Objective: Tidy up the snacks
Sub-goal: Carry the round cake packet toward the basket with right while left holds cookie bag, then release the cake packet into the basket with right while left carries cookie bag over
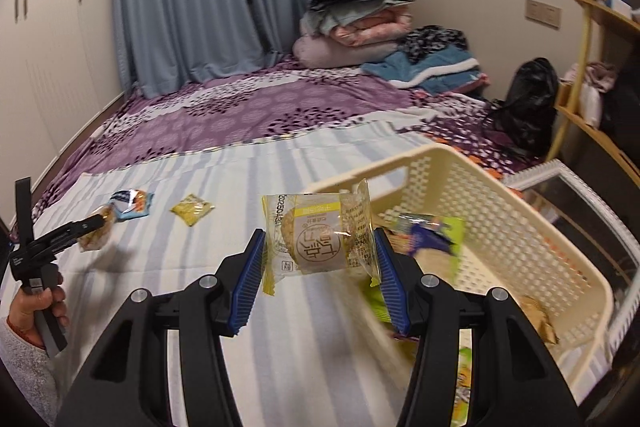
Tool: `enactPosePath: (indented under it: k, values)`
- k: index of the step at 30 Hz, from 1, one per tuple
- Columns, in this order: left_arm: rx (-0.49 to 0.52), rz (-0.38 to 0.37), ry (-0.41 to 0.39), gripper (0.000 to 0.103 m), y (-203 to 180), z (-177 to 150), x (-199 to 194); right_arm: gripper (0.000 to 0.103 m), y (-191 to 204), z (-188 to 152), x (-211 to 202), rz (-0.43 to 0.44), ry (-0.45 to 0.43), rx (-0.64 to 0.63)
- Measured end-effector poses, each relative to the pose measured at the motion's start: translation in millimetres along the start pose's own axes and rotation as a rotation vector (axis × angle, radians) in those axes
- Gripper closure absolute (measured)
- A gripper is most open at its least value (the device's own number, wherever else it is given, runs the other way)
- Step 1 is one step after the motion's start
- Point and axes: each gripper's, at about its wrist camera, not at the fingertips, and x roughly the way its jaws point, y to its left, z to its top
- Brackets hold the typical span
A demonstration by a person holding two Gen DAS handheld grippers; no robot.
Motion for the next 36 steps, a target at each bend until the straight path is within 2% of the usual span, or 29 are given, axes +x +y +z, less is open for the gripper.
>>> enactPosePath:
  k: [6, 14, 19, 32, 36]
  values:
    - [0.042, 0.001, 0.001, 0.017, -19.4, -2.4, -9.9, 0.050, -44.8, -15.1, -7.8, -0.047, 0.020, 0.100]
    - [0.113, -0.012, -0.008, 0.017, -54.3, -0.2, -25.5, 0.042, -74.7, -30.4, -19.5, -0.077, -0.007, 0.180]
    - [0.164, -0.031, -0.024, 0.017, -83.1, 2.2, -36.4, 0.042, -86.5, -34.5, -26.8, -0.086, -0.034, 0.219]
    - [0.293, -0.129, 0.006, 0.017, -175.1, -5.4, -39.1, 0.042, -100.4, -47.5, -43.4, -0.126, -0.115, 0.188]
    - [0.347, -0.162, 0.022, 0.017, -210.6, -10.9, -35.7, 0.037, -106.0, -51.7, -46.2, -0.139, -0.136, 0.179]
